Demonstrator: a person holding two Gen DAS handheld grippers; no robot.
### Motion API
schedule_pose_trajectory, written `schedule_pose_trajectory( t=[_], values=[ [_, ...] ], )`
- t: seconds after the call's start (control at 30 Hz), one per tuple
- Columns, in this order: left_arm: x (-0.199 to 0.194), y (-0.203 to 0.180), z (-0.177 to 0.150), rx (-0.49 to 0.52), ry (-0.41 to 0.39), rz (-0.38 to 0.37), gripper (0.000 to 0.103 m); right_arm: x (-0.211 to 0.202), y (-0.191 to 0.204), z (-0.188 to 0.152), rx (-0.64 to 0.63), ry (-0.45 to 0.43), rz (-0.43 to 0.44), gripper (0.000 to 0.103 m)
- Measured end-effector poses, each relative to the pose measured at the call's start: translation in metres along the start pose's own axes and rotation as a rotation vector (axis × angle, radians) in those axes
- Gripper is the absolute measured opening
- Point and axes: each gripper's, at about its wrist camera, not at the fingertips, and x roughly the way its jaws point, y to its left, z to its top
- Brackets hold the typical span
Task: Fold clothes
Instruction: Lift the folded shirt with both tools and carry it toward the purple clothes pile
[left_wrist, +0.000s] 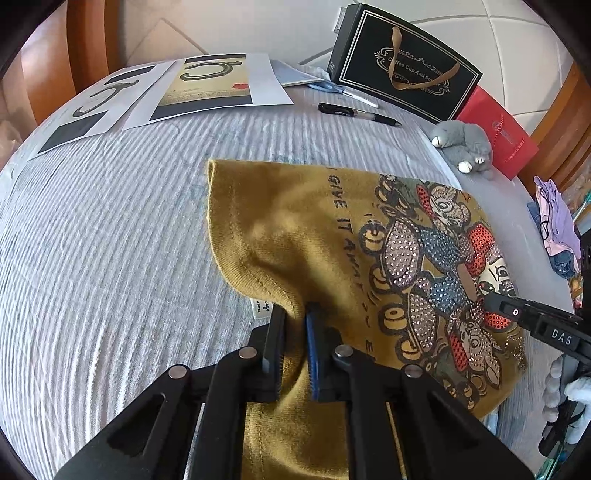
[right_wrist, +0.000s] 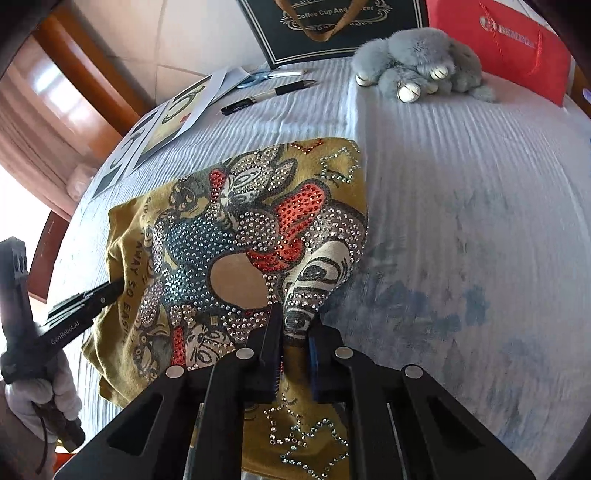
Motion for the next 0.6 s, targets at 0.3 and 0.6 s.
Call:
schedule_pose_trajectory(
  t=[0.3, 0.6],
  values=[
    [0.002, -0.006, 0.003, 0.011, 0.011, 0.035, 0.009, 0.001, 0.017, -0.004, -0.107, -0.013, -0.091, 0.009],
    [-0.003, -0.01, -0.004, 0.015, -0.033, 0.059, 0.006, 0.001, 0.035, -0.012, -0.232, -0.075, -0.195, 0.009]
  ],
)
